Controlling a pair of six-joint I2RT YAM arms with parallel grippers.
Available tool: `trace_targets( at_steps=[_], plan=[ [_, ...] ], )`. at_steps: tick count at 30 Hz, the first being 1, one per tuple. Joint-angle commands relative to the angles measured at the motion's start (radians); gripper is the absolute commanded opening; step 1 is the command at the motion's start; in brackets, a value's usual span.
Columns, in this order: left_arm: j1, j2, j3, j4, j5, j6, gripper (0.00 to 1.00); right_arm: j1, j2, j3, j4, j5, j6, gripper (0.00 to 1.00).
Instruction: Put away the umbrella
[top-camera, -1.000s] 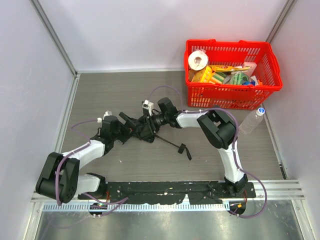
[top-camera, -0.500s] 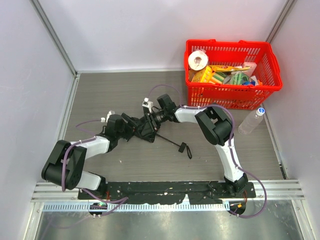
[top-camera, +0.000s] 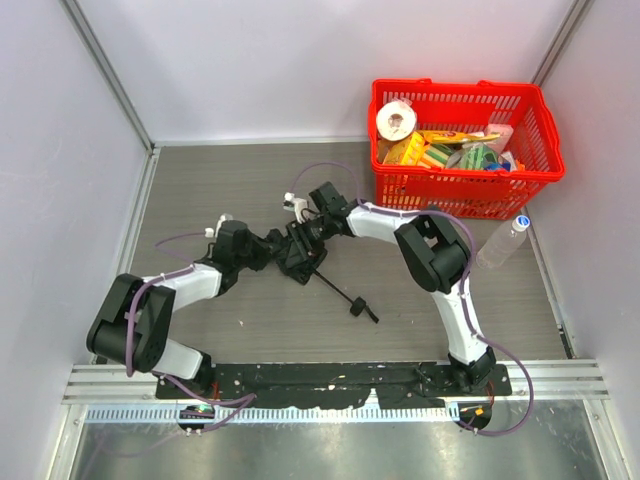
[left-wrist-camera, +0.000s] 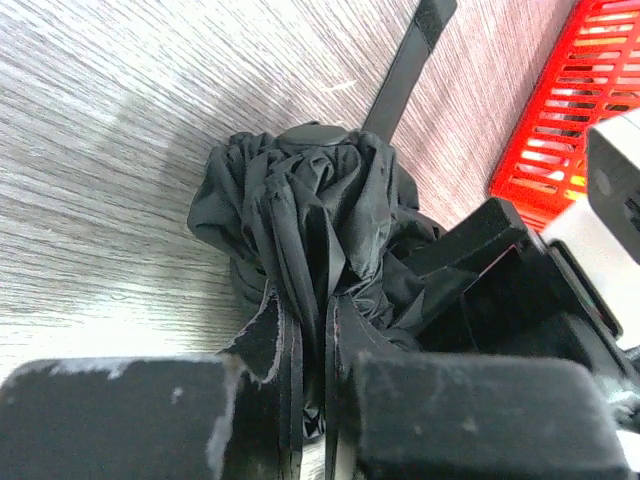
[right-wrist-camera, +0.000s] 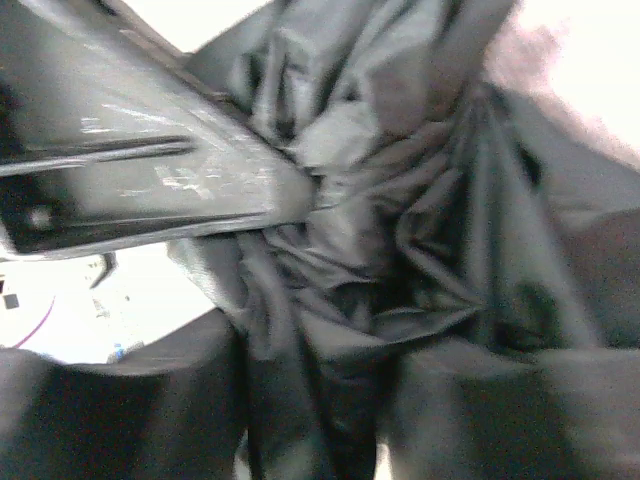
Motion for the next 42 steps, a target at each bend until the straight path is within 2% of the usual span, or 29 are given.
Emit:
trace_targets(
  at_steps=[1, 2, 3, 9, 11, 15, 24, 27, 31, 38, 40, 42],
  plan=[
    [-0.02, 0.061, -0.02, -0.204, 0.038, 0.082, 0.0, 0.054, -0.111, -0.032, -0.08, 0.238, -0.019, 0.66],
    [-0.02, 0.061, -0.025, -0.2, 0.041, 0.082, 0.0, 0.057, -0.133, -0.042, -0.066, 0.261, -0.015, 0.73],
    [-0.02, 0.062, -0.026, -0.201, 0.043, 0.081, 0.0, 0.059, -0.176, -0.065, -0.06, 0.281, -0.004, 0.76],
    [-0.02, 0.061, -0.025, -0.206, 0.049, 0.084, 0.0, 0.085, -0.377, -0.145, -0.001, 0.53, -0.054, 0.8],
    [-0.02, 0.061, -0.022, -0.206, 0.053, 0.082, 0.0, 0.131, -0.398, -0.139, -0.015, 0.638, -0.153, 0.8],
    [-0.022, 0.064, -0.011, -0.218, 0.058, 0.082, 0.0, 0.238, -0.38, -0.134, 0.025, 0.891, -0.246, 0.82],
    [-0.02, 0.068, -0.002, -0.234, 0.069, 0.07, 0.0, 0.355, -0.271, -0.195, 0.095, 1.022, -0.265, 0.82],
    [-0.02, 0.075, 0.001, -0.23, 0.087, 0.058, 0.0, 0.365, -0.251, -0.259, 0.159, 1.173, -0.265, 0.81],
    [-0.02, 0.079, -0.005, -0.227, 0.092, 0.047, 0.0, 0.364, -0.21, -0.289, 0.179, 1.272, -0.278, 0.81],
    [-0.019, 0.082, -0.013, -0.22, 0.095, 0.032, 0.0, 0.358, -0.196, -0.33, 0.181, 1.246, -0.261, 0.8],
    [-0.019, 0.079, -0.016, -0.217, 0.096, 0.027, 0.0, 0.35, -0.193, -0.323, 0.184, 1.275, -0.254, 0.78],
    [-0.017, 0.073, -0.016, -0.218, 0.096, 0.024, 0.0, 0.327, -0.174, -0.298, 0.166, 1.273, -0.243, 0.7]
  ],
)
